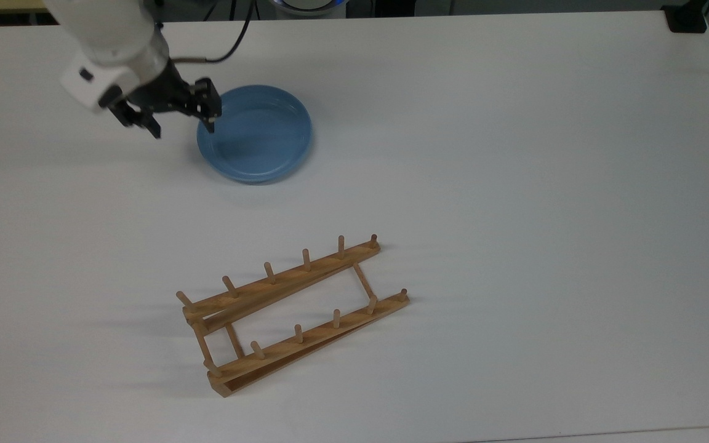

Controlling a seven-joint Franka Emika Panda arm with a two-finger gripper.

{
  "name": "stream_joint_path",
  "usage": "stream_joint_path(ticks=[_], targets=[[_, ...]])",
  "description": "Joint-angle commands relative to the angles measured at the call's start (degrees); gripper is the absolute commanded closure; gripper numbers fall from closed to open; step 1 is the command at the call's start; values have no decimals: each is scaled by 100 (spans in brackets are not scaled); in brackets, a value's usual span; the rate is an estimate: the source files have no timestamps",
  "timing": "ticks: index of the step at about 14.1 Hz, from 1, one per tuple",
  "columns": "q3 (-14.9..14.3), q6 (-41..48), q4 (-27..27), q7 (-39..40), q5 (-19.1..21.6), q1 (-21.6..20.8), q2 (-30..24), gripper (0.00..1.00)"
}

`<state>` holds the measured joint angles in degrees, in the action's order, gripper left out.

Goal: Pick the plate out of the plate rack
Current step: 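Open the gripper, release the plate, and raise the gripper away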

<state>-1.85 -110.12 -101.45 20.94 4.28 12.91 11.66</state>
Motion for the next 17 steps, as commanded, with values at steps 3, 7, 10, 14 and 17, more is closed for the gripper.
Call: stream_joint_path(ticks=[3,7,10,14,17], targets=[[9,1237,644,-2003,117,-508,-1032,0],[-43,1844,688,-2822,108,-912,-1578,0],[-61,2065,671,-3113,91,-1097,-1640,0],[-61,1619,653,-2667,-242,-1282,-1596,0],[-61,1345,662,-2059,-314,-1282,-1552,0]])
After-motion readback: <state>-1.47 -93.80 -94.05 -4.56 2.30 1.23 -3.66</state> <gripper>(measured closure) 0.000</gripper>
